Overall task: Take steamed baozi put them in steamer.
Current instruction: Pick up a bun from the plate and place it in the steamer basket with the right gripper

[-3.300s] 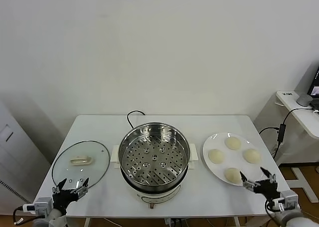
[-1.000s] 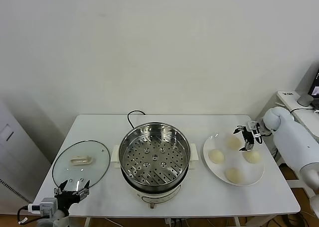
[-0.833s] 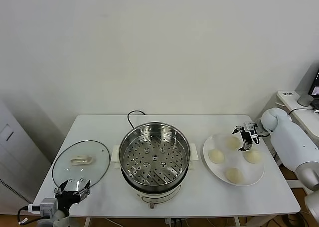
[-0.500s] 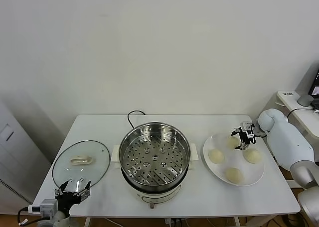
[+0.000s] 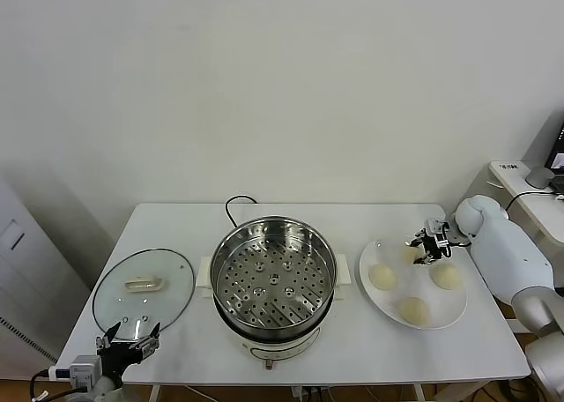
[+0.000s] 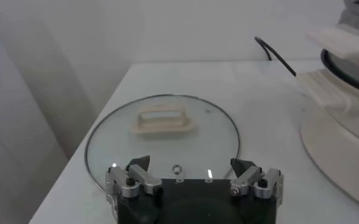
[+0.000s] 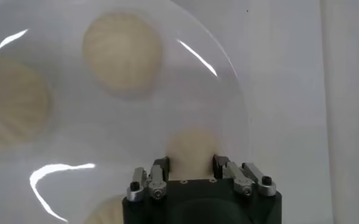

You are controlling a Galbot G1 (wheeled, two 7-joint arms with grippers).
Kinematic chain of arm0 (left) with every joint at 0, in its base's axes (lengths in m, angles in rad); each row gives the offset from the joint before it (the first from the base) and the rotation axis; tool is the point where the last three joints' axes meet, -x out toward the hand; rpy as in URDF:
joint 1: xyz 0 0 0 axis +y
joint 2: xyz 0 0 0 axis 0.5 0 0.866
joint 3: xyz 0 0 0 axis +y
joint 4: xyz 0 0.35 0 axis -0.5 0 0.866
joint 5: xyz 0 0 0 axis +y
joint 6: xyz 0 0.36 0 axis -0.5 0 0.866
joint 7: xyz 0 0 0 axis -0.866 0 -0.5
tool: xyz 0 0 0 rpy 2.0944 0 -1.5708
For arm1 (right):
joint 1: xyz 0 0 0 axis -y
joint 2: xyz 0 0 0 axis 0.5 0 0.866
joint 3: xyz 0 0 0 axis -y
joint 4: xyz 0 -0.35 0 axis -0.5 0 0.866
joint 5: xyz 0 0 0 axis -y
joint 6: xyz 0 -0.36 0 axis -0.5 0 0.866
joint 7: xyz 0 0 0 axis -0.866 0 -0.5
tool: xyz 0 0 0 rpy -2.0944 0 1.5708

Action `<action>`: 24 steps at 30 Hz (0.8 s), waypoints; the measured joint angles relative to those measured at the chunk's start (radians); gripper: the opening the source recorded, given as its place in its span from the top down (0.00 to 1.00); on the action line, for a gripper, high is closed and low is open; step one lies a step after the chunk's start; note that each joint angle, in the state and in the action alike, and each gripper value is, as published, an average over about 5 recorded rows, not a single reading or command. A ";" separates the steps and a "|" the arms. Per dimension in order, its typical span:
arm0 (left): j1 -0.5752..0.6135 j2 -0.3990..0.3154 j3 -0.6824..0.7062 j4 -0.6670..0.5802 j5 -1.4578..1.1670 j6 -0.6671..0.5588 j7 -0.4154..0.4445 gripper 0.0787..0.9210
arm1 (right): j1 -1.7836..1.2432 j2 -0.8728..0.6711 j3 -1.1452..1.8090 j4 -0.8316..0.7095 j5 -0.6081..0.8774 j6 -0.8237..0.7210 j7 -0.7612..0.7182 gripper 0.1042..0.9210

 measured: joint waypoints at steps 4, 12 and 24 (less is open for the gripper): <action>0.005 0.000 -0.001 -0.002 0.002 0.001 -0.001 0.12 | 0.056 -0.040 -0.081 0.084 0.092 0.001 -0.027 0.57; 0.014 0.001 -0.001 -0.005 0.006 0.001 -0.001 0.12 | 0.249 -0.060 -0.277 0.207 0.312 0.049 -0.096 0.56; 0.012 0.005 0.008 -0.002 0.017 0.002 -0.001 0.12 | 0.504 0.082 -0.512 0.288 0.516 0.262 -0.192 0.56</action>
